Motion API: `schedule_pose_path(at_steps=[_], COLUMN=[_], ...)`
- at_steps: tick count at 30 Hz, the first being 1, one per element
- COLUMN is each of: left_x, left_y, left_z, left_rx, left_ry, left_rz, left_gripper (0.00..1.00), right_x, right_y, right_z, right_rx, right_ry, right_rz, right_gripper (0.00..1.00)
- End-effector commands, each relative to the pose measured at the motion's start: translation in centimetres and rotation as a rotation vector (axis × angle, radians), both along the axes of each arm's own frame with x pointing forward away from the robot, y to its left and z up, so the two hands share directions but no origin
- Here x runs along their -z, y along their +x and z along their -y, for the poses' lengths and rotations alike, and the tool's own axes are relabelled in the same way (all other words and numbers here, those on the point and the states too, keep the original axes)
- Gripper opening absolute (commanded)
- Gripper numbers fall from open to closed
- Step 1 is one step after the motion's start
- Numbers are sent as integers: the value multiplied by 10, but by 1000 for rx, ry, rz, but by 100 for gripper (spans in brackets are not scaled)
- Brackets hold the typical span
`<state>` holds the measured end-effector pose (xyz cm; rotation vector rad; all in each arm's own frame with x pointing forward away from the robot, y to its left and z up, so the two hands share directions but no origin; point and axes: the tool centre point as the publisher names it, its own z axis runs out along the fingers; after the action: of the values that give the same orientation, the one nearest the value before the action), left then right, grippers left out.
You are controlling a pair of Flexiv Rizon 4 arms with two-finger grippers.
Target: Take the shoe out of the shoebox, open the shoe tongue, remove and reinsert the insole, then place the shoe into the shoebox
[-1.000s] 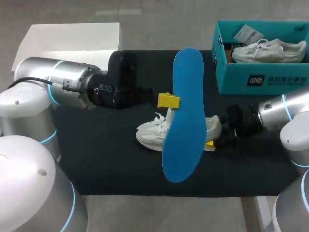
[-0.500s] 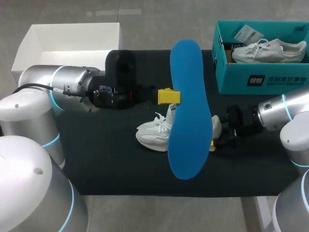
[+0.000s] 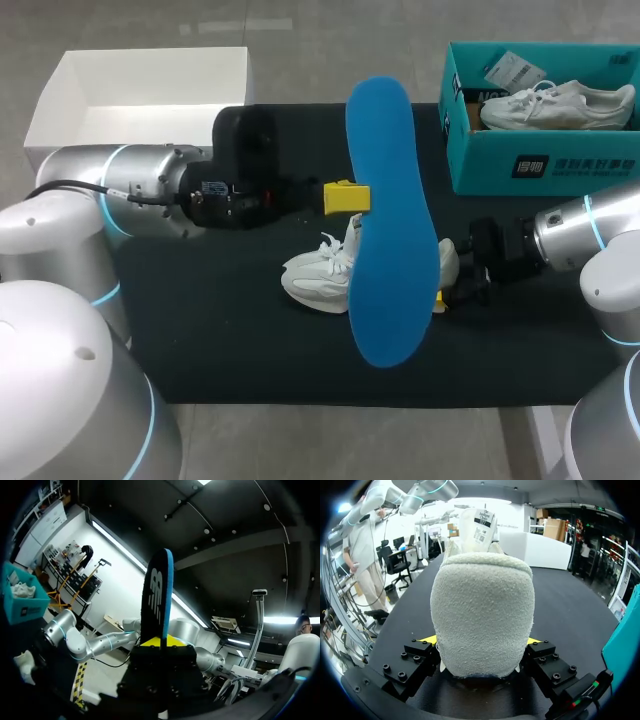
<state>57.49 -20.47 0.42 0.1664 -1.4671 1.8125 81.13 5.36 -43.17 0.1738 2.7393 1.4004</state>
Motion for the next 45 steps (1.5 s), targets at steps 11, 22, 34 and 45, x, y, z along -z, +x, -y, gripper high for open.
schedule_pose_path(at_steps=[11,22,34,45], left_x=[0,0,0,0], left_y=[-1,-1,-1,-1], left_z=[0,0,0,0], left_rx=[-2,-2,-2,-2], left_ry=[-1,-1,-1,-1], left_rz=[0,0,0,0], left_gripper=[0,0,0,0], right_x=[6,6,6,-18], right_y=[-1,-1,-1,-5], right_z=[-3,-3,-3,5], right_rx=[2,2,2,-1], right_ry=[-3,-3,-3,-100], right_rz=[1,1,1,-56], right_gripper=[0,100,100,100])
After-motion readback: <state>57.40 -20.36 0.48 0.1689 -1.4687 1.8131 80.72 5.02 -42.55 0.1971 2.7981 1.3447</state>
